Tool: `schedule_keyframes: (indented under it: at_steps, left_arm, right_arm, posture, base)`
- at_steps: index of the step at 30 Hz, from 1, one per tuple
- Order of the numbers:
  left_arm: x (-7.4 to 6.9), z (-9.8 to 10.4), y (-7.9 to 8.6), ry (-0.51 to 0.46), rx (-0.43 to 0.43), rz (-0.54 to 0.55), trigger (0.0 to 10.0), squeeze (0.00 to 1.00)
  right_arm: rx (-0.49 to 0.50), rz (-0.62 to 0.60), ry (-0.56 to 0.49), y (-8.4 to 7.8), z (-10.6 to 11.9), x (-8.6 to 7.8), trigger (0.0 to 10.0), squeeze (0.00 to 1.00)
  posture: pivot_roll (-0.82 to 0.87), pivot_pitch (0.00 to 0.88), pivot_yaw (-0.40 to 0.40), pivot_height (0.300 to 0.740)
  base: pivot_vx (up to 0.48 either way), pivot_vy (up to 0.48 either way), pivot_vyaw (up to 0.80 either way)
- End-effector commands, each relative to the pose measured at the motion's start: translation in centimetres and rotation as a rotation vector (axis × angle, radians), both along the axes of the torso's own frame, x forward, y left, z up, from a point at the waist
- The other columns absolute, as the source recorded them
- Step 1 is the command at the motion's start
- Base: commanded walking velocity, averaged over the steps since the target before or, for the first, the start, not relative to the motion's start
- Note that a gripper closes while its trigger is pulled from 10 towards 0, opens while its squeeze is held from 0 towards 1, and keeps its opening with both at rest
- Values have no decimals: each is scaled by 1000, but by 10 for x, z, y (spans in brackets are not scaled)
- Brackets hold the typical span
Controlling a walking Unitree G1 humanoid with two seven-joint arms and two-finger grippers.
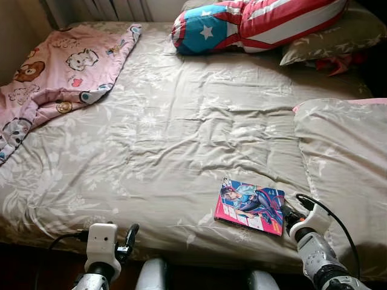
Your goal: Clean up the room
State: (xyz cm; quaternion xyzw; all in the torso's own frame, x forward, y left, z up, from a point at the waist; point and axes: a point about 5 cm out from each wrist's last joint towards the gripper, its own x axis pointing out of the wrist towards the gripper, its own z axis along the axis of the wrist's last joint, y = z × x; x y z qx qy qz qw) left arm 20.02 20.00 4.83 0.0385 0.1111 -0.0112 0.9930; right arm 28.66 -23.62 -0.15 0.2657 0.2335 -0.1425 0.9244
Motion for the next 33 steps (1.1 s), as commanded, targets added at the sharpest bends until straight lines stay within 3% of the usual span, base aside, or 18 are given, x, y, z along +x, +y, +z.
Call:
schedule_keyframes:
  at_steps: [1,2,9,12,19,29,33]
  left_arm:
    - [-2,-2,0,19,1,-8,10000,0]
    - [0,-3,-1,19,-2,-9,10000,0]
    - [11,-14,-2,39,-32,20,10000,0]
    - [19,-25,-2,69,-68,47,10000,0]
    - [35,-47,-5,144,-93,56,10000,0]
    - [25,-90,0,358,-104,132,10000,0]
    - [18,-101,-3,429,-102,139,10000,0]
  right_arm:
    - [-10,-14,8,-2,-1,-2,10000,400]
    - [-26,-2,1,-1,0,-1,10000,0]
    - [-139,142,-12,13,-5,-4,10000,0]
    - [-141,190,-39,26,-14,-14,10000,0]
    - [-209,231,-53,36,-25,-32,10000,0]
    - [-220,327,149,50,-55,-63,10000,0]
    - [-209,301,237,49,-63,-74,10000,0]
  posture:
    - [59,201,35,649]
    - [54,194,31,649]
    - [24,152,12,649]
    - [5,115,2,649]
    - [-22,37,-15,654]
    - [-42,0,-49,714]
    - [-42,0,-53,738]
  base:
    - [0,0,0]
    - [0,0,0]
    - [0,0,0]
    - [0,0,0]
    - [0,0,0]
    - [0,0,0]
    - [0,0,0]
